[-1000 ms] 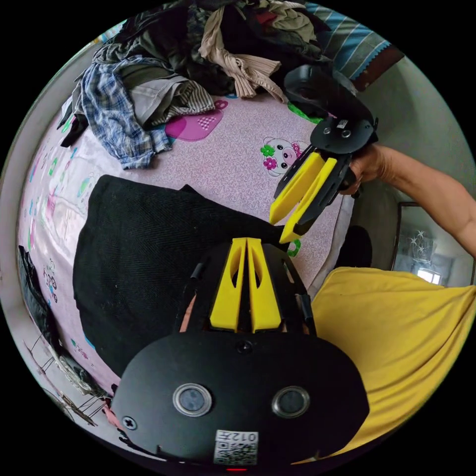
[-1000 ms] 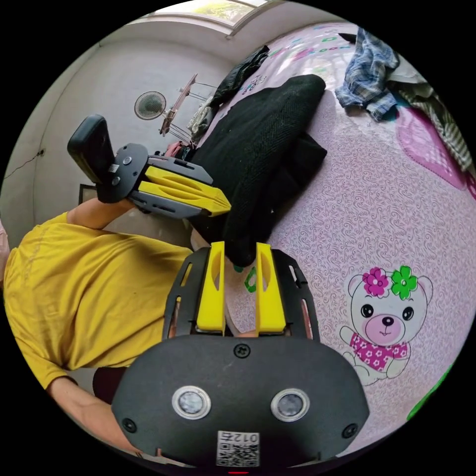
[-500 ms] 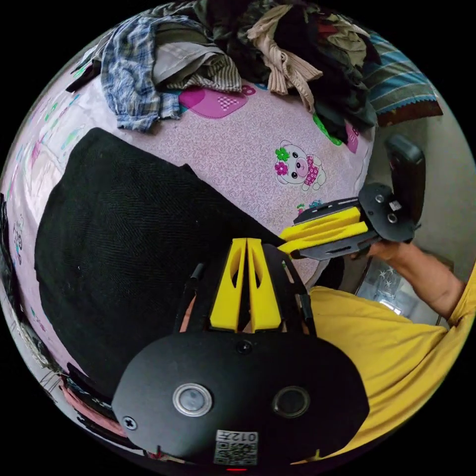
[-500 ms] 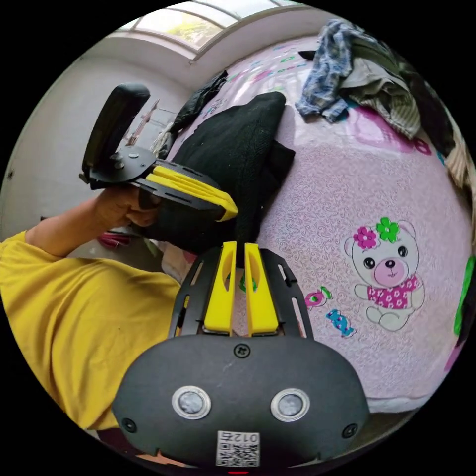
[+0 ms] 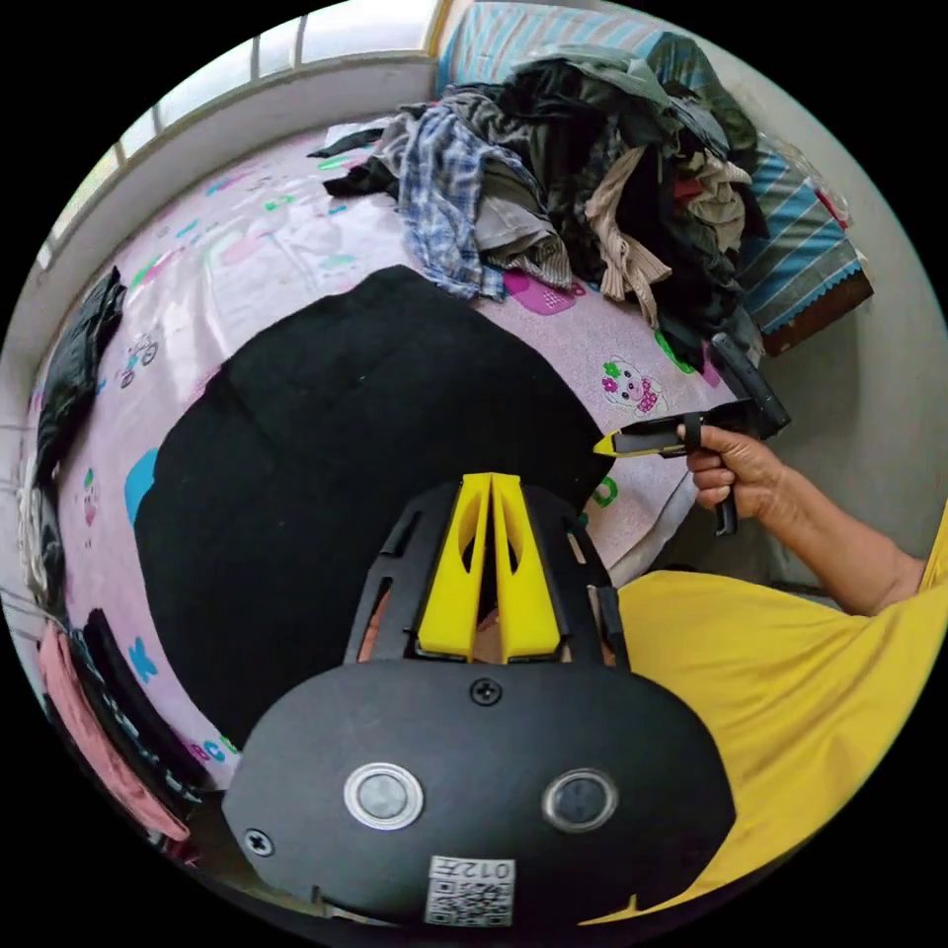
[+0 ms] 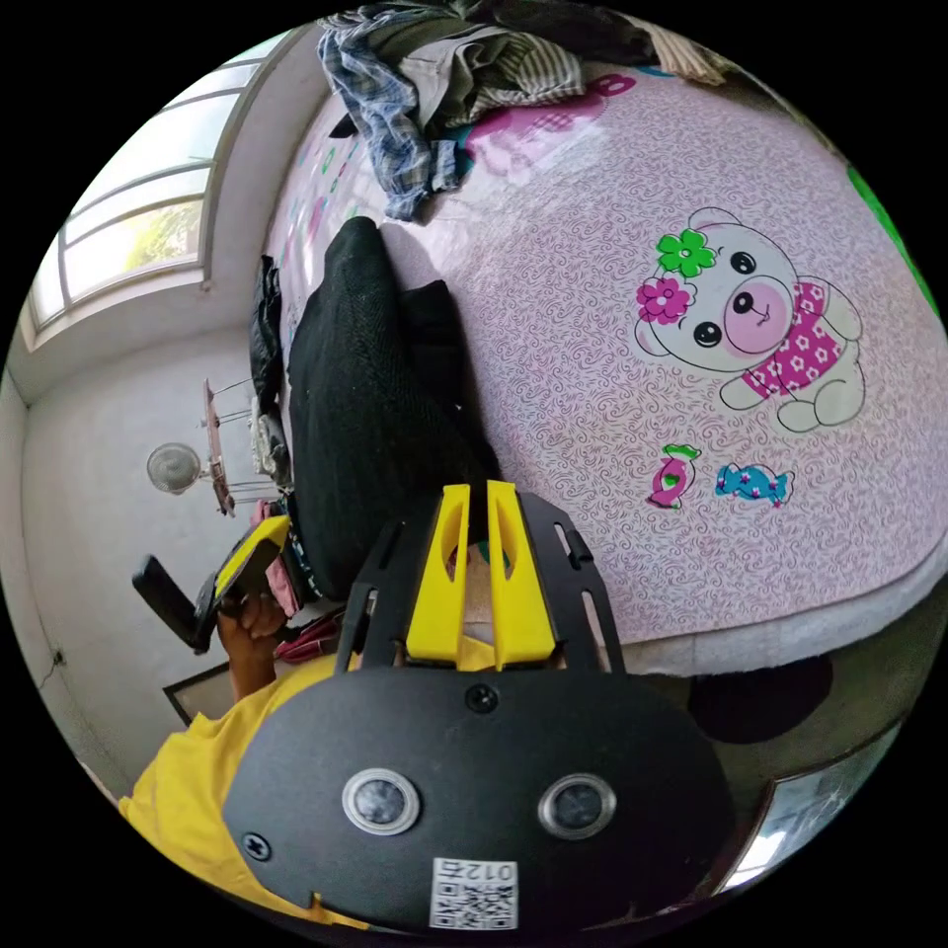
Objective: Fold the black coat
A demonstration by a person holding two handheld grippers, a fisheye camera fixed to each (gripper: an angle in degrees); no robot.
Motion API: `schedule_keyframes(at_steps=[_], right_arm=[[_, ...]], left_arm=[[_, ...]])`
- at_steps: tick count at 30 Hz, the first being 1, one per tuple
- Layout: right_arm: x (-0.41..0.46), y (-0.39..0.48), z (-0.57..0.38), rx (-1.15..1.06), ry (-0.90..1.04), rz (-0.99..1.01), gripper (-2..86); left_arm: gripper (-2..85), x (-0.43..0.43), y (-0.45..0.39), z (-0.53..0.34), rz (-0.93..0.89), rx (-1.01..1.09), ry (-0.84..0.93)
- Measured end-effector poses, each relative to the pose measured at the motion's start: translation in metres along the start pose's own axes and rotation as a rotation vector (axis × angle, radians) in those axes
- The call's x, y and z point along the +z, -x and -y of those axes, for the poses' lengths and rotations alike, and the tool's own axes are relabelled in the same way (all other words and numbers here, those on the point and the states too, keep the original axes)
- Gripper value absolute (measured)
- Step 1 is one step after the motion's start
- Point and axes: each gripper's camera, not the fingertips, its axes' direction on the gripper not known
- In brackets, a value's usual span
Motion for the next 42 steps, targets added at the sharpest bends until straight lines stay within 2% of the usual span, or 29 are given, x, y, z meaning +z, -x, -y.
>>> schedule_keyframes(at_steps=[5,9,18,21,23,25,27,29,32,35,42], right_arm=[[0.045,0.041,-0.004,0.091,-0.085,-0.11,3.1],[0.078,0.072,-0.002,0.083,-0.099,-0.213,3.1],[0.144,0.132,-0.008,0.065,-0.111,-0.347,3.3],[0.153,0.162,-0.024,0.059,-0.196,-0.449,2.0],[0.164,0.205,-0.042,-0.033,-0.298,-0.615,1.3],[0.189,0.252,-0.058,-0.221,-0.323,-0.664,1.0],[0.23,0.301,-0.07,-0.446,-0.243,-0.604,0.7],[0.3,0.363,-0.084,-0.724,-0.043,-0.46,0.6],[0.389,0.431,-0.102,-0.972,0.215,-0.342,0.9],[0.465,0.477,-0.118,-1.132,0.386,-0.413,0.8],[0.571,0.517,-0.126,-1.182,0.607,-0.515,0.2]], left_arm=[[-0.1,-0.066,0.09,-0.096,0.07,-0.281,-0.046],[-0.1,-0.088,0.158,-0.166,0.166,-0.475,0.038],[-0.1,-0.165,0.232,-0.253,-0.098,-0.509,-0.09],[0.0,-0.208,0.257,-0.284,-0.133,-0.52,-0.129],[0.1,-0.239,0.272,-0.306,-0.105,-0.548,-0.167],[0.4,-0.265,0.291,-0.329,-0.102,-0.571,-0.188],[1.1,-0.287,0.319,-0.357,-0.2,-0.564,-0.21],[2.1,-0.295,0.339,-0.372,-0.324,-0.52,-0.225],[4.8,-0.307,0.363,-0.384,-0.402,-0.44,-0.209],[7.7,-0.327,0.381,-0.385,-0.473,-0.344,-0.215],[8.7,-0.369,0.413,-0.379,-0.564,-0.201,-0.151]])
